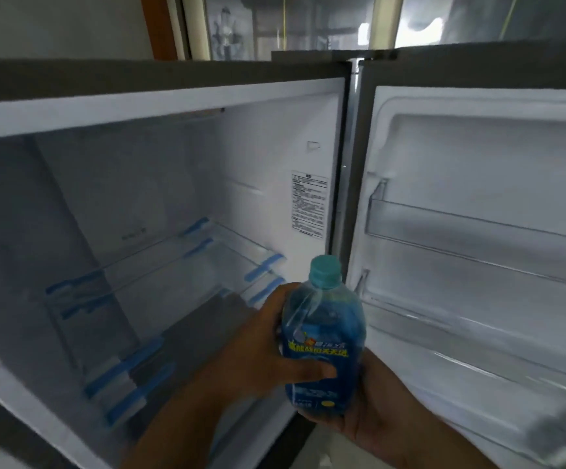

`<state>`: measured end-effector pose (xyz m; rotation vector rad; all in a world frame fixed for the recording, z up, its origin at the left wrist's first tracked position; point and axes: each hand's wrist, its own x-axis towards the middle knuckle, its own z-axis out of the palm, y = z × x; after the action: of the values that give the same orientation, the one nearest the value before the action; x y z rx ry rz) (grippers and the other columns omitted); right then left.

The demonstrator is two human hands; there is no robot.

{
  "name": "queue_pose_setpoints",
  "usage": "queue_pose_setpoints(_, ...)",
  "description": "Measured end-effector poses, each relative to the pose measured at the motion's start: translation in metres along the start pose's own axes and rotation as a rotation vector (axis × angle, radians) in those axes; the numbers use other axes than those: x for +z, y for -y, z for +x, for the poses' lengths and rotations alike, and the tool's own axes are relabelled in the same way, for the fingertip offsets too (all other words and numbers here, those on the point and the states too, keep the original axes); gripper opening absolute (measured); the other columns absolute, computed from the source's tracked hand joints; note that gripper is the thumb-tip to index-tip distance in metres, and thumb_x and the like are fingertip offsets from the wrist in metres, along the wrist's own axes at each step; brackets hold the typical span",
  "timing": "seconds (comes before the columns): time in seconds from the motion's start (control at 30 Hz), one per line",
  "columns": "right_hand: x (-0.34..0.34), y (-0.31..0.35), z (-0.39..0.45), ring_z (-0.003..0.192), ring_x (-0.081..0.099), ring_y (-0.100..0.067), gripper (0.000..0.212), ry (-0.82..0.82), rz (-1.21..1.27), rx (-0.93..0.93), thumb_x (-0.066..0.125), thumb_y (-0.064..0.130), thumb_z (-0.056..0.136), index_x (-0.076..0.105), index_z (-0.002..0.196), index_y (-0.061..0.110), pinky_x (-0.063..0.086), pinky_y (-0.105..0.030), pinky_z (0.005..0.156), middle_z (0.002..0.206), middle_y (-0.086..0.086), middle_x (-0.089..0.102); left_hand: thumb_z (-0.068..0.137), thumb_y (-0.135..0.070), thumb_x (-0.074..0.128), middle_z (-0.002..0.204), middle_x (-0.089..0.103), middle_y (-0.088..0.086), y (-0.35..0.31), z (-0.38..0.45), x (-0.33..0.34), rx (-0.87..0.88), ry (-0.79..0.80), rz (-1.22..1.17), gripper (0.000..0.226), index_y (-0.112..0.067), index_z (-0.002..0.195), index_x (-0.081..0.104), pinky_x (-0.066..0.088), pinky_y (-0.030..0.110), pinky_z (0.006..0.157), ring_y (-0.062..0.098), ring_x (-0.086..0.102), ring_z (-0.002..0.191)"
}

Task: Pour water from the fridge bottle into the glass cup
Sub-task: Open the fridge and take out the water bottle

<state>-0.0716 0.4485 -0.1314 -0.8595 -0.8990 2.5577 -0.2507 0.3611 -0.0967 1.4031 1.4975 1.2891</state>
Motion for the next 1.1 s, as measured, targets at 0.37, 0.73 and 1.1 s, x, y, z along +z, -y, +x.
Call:
queue_pose_setpoints(0.37, -0.058, -0.034, -0.145, 0.129, 0.06, -0.043, 0.061, -0.296, 0.193, -0.332, 0.05, 0.06, 0.094, 0.073, 0.128, 0.015, 0.038, -0.059, 0.116, 0.14, -0.022, 0.063, 0.071, -0.016, 0.094, 0.133, 0.07, 0.009, -0.023, 0.012, 0.123, 0.041, 0.402, -0.17, 0.084, -0.022, 0.142, 0.049, 0.059, 0.058, 0.097, 0.033, 0.07, 0.121)
queue_pose_setpoints(0.73, -0.15, -0.049, -0.281, 0.131, 0.06, -0.038, 0.076, -0.482, -0.042, -0.547, 0.085, 0.004, 0.082, 0.049, 0.148, 0.016, 0.045, -0.059, 0.111, 0.146, -0.013, 0.06, 0.075, -0.018, 0.095, 0.125, 0.074, -0.002, -0.088, 0.023, 0.274, 0.078, 0.705, -0.117, 0.077, -0.03, 0.138, 0.053, 0.062, 0.051, 0.094, 0.024, 0.072, 0.117)
queue_pose_setpoints(1.1, -0.183, -0.065, -0.384, 0.119, 0.069, -0.027, 0.078, -0.792, -0.125, -0.618, 0.092, 0.002, 0.073, 0.056, 0.139, 0.024, 0.055, -0.048, 0.104, 0.132, -0.001, 0.07, 0.075, -0.031, 0.093, 0.128, 0.071, -0.009, -0.129, -0.001, 0.394, 0.151, 0.915, -0.07, 0.079, -0.038, 0.14, 0.049, 0.063, 0.048, 0.093, 0.021, 0.07, 0.121)
